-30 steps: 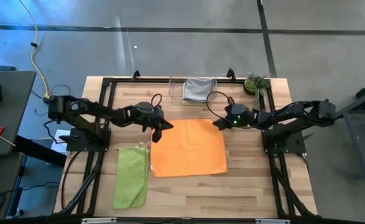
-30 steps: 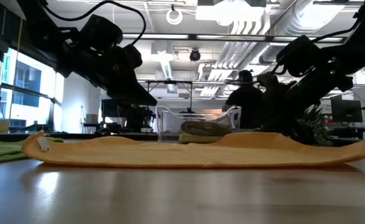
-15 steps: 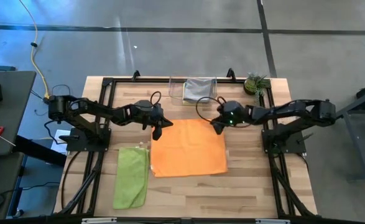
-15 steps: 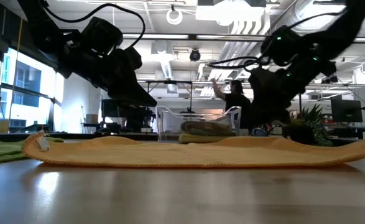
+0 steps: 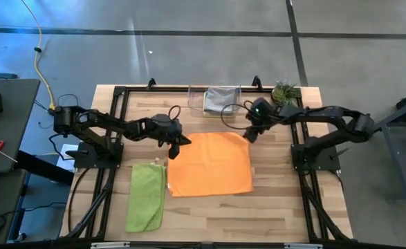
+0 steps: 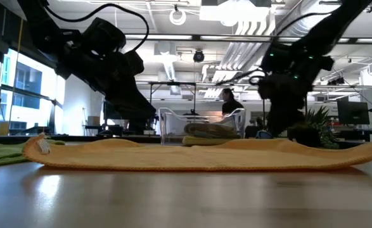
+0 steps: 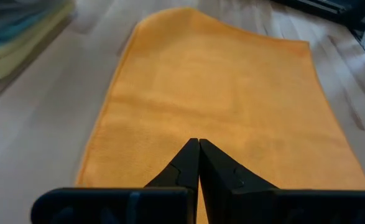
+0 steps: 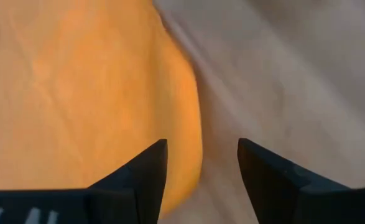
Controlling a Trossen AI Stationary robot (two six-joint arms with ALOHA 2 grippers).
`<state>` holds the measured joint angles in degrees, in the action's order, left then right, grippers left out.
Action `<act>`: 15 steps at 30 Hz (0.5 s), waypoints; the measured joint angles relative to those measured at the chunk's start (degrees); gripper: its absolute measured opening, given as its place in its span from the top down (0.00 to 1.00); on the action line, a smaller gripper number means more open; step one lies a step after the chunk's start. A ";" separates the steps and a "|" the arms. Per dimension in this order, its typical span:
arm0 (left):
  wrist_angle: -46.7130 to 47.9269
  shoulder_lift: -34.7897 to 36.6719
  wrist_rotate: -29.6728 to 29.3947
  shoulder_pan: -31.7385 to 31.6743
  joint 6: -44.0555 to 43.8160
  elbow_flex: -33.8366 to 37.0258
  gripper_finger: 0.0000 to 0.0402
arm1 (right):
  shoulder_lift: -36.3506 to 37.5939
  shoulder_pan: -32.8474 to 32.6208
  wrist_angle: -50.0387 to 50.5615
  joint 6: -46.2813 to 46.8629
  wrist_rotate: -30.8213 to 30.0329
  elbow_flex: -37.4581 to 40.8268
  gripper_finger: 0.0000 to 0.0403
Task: Fold microfiber towels
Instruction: Fold the orange towel on the table
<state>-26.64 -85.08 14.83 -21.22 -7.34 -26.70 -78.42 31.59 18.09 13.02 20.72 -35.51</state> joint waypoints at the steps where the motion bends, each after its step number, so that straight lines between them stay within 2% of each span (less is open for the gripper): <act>1: 0.11 0.00 0.02 0.13 0.03 -0.01 1.00 | 1.33 -0.16 -0.10 2.05 0.24 1.71 0.53; 4: -0.17 0.00 0.02 0.31 0.03 -0.02 1.00 | 6.11 -1.55 -2.59 9.70 -0.49 7.42 0.53; 9: -0.27 0.00 -0.04 -0.54 0.03 0.00 1.00 | 14.29 -5.70 -8.83 28.50 -3.97 16.47 0.53; 15: -0.60 0.00 -0.20 -0.56 0.01 -0.01 1.00 | 16.90 -12.06 -23.15 48.89 -9.43 25.16 0.53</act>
<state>-27.24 -85.08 14.63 -21.78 -7.33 -26.71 -61.53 19.53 -5.06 61.91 11.29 -10.35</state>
